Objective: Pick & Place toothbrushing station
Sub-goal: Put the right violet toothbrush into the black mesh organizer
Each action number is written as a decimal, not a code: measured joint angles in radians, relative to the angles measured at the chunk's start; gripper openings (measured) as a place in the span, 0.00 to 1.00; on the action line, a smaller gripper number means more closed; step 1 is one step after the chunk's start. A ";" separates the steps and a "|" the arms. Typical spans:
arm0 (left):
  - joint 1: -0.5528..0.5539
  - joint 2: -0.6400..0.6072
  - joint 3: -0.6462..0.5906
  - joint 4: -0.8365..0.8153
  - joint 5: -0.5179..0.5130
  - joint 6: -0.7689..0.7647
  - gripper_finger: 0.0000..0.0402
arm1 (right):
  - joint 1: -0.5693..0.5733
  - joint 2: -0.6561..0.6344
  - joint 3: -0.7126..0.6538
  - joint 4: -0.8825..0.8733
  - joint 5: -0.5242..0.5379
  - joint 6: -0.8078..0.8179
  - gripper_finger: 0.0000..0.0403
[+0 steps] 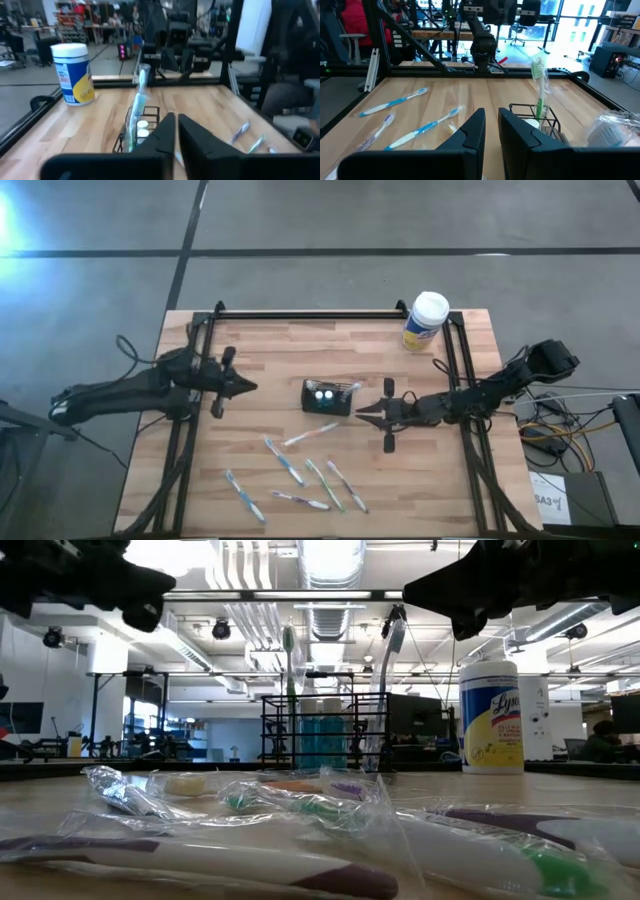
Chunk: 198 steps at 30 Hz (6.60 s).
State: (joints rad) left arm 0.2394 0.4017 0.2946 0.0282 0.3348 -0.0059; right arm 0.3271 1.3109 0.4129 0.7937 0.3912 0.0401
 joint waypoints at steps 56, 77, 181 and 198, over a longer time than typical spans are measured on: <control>-0.007 -0.278 -0.284 0.067 -0.041 -0.142 0.04 | 0.016 0.710 1.091 -1.519 -0.565 0.649 0.46; -0.006 -0.278 -0.284 0.067 -0.060 -0.188 0.02 | 0.018 0.780 1.090 -1.493 -0.549 0.656 0.48; -0.006 -0.276 -0.287 0.016 -0.058 -0.153 0.04 | 0.139 -0.464 0.071 -0.455 -0.164 -0.088 0.03; -0.006 -0.276 -0.288 0.020 -0.064 -0.159 0.04 | 0.139 -0.749 -0.276 -0.253 -0.120 -0.071 0.03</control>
State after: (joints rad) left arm 0.2329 0.1261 0.0063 0.0485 0.2710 -0.1646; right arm 0.4664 0.5622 0.1374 0.5407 0.2709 -0.0310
